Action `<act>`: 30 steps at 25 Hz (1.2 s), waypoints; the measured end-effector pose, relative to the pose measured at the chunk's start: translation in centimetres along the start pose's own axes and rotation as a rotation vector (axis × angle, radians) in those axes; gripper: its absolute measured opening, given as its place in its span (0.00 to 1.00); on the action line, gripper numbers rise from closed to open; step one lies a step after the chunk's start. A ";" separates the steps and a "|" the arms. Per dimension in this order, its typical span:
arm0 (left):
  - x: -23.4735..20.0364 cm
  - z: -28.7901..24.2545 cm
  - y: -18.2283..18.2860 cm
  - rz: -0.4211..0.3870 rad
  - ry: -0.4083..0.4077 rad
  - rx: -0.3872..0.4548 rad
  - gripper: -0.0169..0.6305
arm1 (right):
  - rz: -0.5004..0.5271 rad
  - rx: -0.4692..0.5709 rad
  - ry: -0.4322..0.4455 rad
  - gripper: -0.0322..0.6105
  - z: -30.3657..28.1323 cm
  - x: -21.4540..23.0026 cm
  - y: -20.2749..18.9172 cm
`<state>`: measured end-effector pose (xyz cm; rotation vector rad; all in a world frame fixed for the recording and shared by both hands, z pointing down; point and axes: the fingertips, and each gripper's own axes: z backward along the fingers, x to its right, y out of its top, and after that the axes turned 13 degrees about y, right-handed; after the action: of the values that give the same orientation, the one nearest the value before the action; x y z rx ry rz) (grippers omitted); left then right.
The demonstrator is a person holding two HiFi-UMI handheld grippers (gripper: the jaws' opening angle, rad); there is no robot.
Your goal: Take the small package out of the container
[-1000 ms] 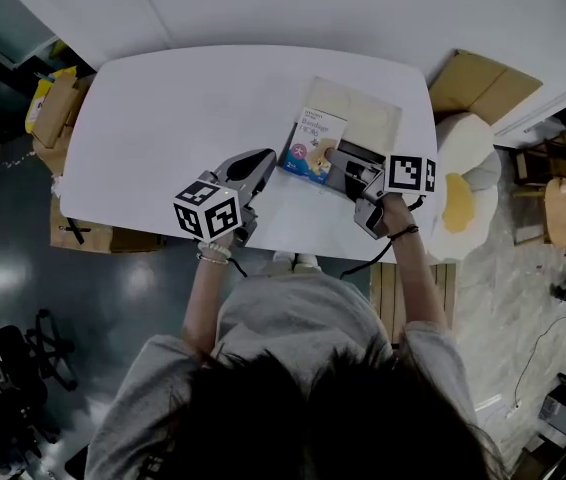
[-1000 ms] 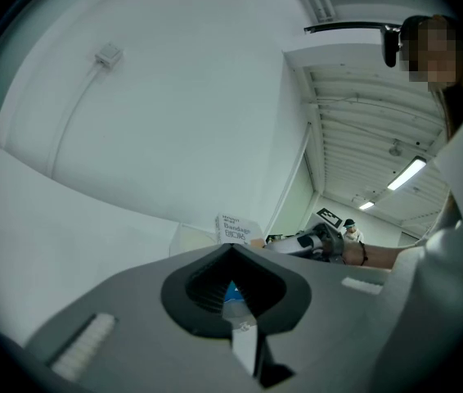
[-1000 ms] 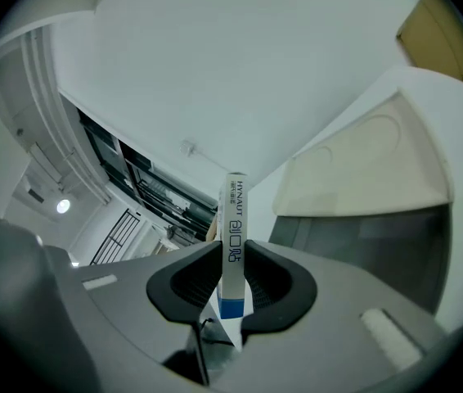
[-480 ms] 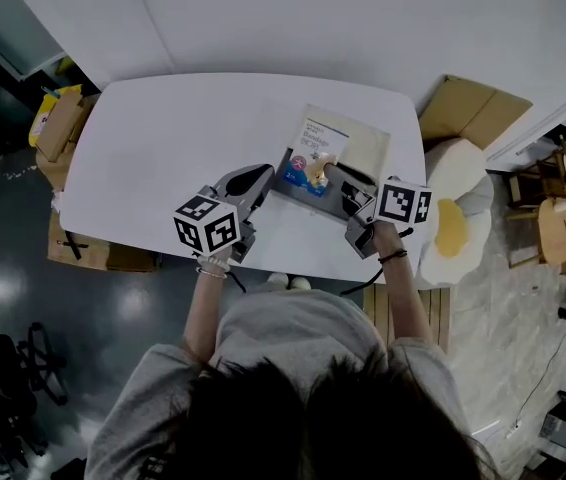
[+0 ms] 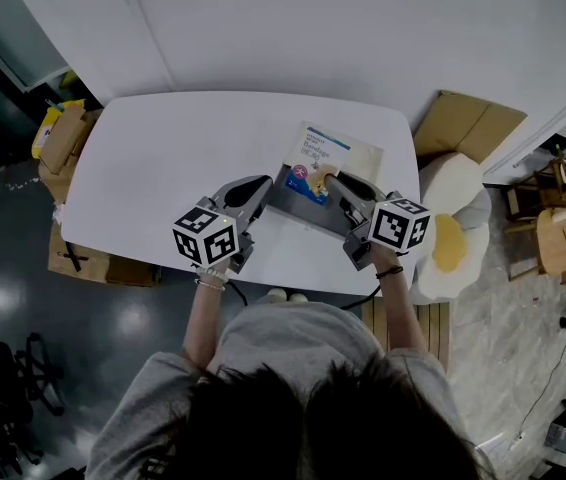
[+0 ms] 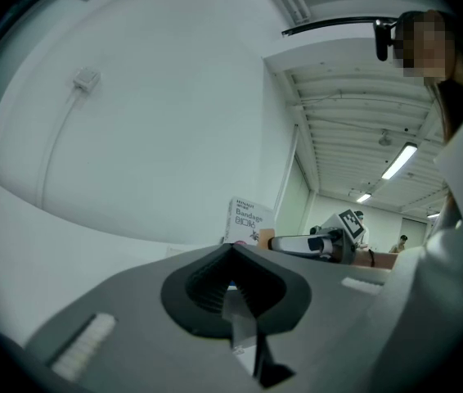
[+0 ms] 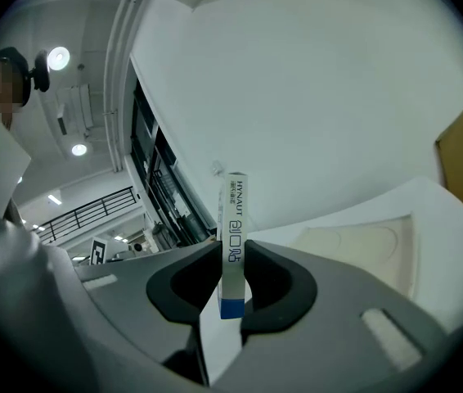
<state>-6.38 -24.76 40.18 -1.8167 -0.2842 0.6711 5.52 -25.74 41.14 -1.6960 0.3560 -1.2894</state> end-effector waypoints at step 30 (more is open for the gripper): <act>2.0 1.2 3.5 -0.086 0.020 0.095 0.01 | 0.459 0.058 -0.136 0.20 3.0 -3.8 4.8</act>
<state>-5.95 -24.08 36.04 -1.7097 -0.3103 0.5965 8.03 -24.04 35.07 -1.5291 0.5821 -0.8356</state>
